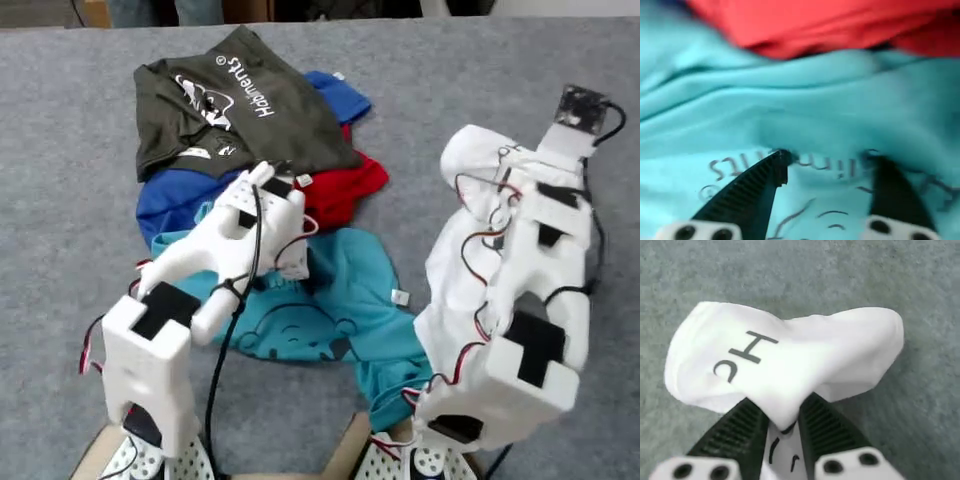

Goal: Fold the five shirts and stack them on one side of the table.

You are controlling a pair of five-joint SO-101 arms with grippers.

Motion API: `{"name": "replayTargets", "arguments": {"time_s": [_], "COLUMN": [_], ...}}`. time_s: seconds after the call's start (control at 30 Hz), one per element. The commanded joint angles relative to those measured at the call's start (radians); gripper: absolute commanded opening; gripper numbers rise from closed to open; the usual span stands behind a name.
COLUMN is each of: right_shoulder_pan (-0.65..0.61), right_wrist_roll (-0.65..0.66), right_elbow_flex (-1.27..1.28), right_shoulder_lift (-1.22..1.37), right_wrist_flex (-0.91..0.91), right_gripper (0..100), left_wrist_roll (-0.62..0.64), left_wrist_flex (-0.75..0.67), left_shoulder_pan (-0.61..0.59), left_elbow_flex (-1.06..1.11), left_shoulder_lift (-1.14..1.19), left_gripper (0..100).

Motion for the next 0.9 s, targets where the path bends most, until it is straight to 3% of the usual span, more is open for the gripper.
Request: {"name": "replayTargets", "arguments": {"time_s": [0.0,0.1,0.27,0.43,0.87], "right_shoulder_pan": [-0.023,-0.021,-0.026,-0.029,-0.06], "right_wrist_roll": [-0.011,-0.011,-0.003,-0.009,-0.005], "right_elbow_flex": [0.024,0.025,0.019,0.01,-0.068], "right_shoulder_lift": [0.004,0.015,0.039,0.044,0.143], "right_wrist_flex": [-0.112,-0.114,-0.115,-0.117,-0.109], "right_gripper": [1.4,1.4,1.4,1.4,1.4], "left_wrist_roll": [-0.077,-0.178,-0.278,-0.307,-0.298], "left_wrist_flex": [-0.046,-0.02,0.066,0.043,-0.58], "left_shoulder_pan": [-0.001,-0.013,-0.039,-0.061,-0.377], "left_elbow_flex": [-0.071,-0.127,-0.282,-0.323,-0.387], "left_shoulder_lift": [0.025,-0.026,-0.307,-0.537,-0.506], "left_gripper": [3,3,3,3,6]}}
